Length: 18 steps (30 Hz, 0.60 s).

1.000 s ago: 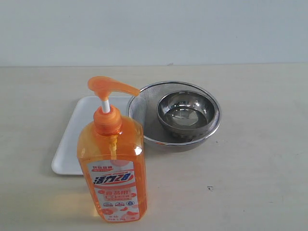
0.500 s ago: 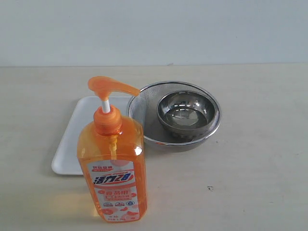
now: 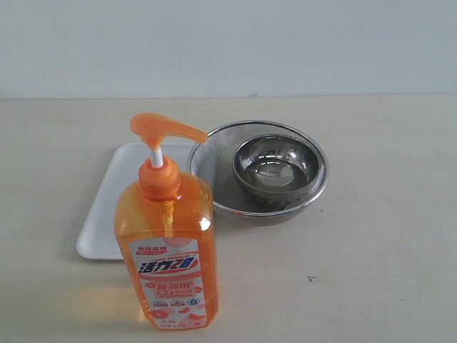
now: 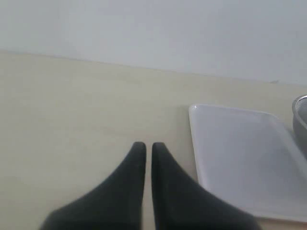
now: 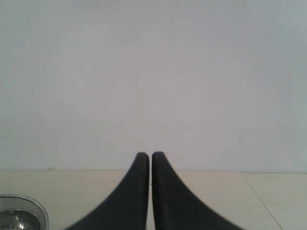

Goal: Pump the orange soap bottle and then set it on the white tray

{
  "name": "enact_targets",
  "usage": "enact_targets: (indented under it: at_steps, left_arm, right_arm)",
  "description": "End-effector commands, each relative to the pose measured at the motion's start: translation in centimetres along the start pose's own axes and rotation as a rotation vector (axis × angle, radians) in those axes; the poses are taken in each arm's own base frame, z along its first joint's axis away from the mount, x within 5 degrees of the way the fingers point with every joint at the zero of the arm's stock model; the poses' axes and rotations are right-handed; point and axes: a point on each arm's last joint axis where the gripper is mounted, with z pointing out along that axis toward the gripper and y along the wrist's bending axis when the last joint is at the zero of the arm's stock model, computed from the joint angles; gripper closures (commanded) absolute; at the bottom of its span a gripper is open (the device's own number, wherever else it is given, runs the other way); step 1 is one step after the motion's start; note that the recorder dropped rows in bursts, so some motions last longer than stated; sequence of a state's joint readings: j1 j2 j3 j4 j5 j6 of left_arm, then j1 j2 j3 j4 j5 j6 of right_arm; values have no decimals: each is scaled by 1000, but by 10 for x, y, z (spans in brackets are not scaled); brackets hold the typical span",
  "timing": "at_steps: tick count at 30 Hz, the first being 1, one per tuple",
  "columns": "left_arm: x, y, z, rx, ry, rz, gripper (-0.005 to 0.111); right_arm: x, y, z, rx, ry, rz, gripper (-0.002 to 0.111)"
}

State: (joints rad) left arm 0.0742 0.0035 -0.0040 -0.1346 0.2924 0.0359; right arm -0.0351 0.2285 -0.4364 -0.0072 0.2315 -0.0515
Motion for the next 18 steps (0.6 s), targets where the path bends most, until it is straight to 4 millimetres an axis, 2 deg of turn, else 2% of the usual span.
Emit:
enact_targets:
  at_steps: [1, 18]
  left_arm:
    - [1, 0, 0, 7, 0, -10, 102]
    - [1, 0, 0, 7, 0, -10, 102]
  right_arm:
    - [-3, 0, 0, 5, -7, -13, 108]
    - [-3, 0, 0, -2, -9, 27, 108]
